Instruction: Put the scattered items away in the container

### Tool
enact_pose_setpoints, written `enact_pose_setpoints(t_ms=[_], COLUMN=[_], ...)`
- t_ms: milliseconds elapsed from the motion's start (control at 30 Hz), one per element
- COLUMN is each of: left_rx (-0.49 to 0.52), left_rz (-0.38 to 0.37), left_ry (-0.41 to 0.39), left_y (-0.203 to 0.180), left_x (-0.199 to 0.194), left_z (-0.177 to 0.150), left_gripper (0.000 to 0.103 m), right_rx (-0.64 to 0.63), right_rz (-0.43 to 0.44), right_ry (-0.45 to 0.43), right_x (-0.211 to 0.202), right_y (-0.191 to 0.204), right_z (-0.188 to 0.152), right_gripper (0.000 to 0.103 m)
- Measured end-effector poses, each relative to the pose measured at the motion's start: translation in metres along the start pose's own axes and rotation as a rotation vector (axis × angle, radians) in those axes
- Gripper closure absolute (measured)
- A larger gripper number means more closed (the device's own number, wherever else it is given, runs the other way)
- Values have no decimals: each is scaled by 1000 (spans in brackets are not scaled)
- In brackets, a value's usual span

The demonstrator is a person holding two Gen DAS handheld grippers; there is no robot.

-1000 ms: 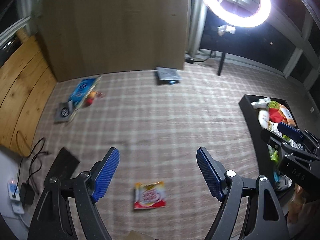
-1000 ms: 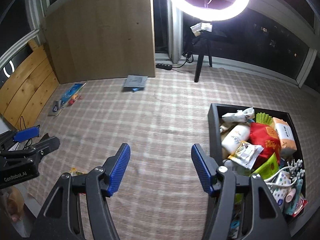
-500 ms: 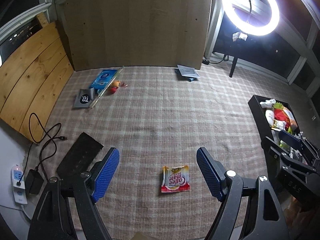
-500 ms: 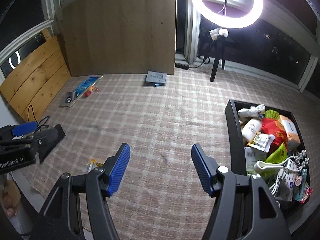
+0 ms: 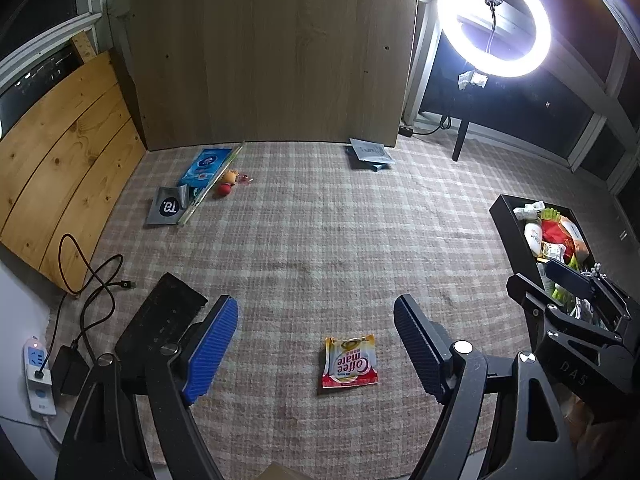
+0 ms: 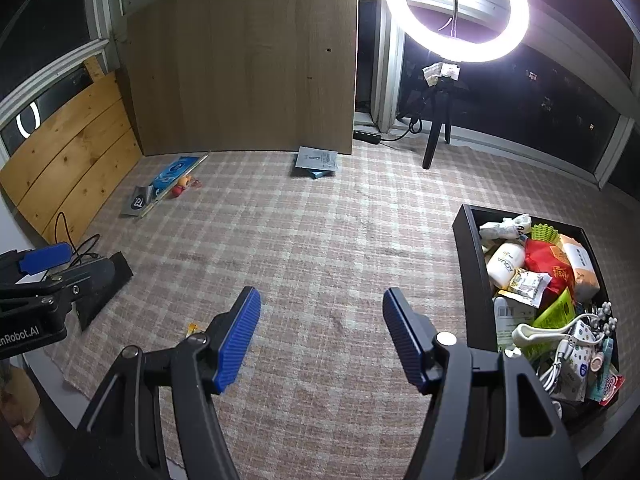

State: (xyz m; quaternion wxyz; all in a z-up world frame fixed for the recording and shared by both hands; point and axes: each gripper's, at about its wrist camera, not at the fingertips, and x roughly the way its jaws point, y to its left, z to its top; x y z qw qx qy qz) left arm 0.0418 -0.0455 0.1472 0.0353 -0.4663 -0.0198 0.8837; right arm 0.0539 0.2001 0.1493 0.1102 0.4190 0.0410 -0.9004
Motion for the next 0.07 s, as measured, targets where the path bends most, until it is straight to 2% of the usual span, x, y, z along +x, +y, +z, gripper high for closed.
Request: enact_pose_setpoints(t_ms=[67], left_rx=[4], left_rz=[2], left_ry=[3], left_y=[0], left_x=[1], left_z=[0], left_gripper=[24], right_rx=[1], right_rz=[1], right_ry=[0], right_x=[1], right_y=[-1], right_z=[0], right_gripper=[40])
